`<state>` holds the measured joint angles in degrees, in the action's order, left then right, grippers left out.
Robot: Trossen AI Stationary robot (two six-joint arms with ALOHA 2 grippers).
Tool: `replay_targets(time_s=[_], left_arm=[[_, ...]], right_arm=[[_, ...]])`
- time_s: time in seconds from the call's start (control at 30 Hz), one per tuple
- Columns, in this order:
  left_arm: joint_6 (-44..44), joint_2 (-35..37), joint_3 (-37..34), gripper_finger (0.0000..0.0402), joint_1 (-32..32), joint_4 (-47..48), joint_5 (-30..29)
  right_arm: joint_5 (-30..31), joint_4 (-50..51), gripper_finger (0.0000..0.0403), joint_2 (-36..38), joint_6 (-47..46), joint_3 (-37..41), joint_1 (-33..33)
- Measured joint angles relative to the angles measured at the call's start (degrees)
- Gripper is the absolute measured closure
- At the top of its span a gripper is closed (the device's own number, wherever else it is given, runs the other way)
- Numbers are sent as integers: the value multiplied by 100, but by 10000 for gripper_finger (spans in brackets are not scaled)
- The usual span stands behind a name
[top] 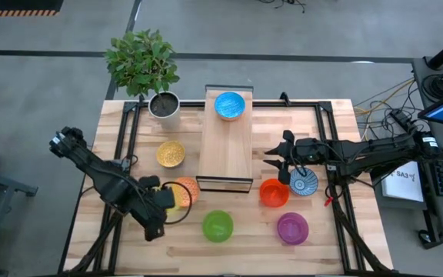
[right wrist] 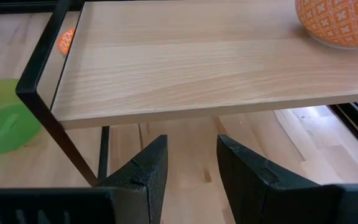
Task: Place and stack bowls onto a shelf
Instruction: Put the yellow bowl on the shelf
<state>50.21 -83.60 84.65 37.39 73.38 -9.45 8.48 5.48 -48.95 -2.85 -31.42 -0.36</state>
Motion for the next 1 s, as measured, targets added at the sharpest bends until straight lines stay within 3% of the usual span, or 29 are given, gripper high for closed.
replay_targets(time_s=[0.17,0.27,0.47,0.7,1.0], left_arm=[[-1354,-285,863,401,-116,-93,-1373],[-2339,-496,1262,401,-318,-259,-1826],[-3979,-915,1684,401,-968,-502,-1915],[-5239,-1308,1689,402,-1757,-570,-1915],[-5926,-1545,1684,402,-2707,-1053,-1900]], right_arm=[[-155,24,275,0,-2,2,0],[-296,81,275,44,-7,4,0],[-297,373,275,358,-89,4,1],[-296,649,275,768,-208,4,78],[-296,662,275,870,-173,15,87]])
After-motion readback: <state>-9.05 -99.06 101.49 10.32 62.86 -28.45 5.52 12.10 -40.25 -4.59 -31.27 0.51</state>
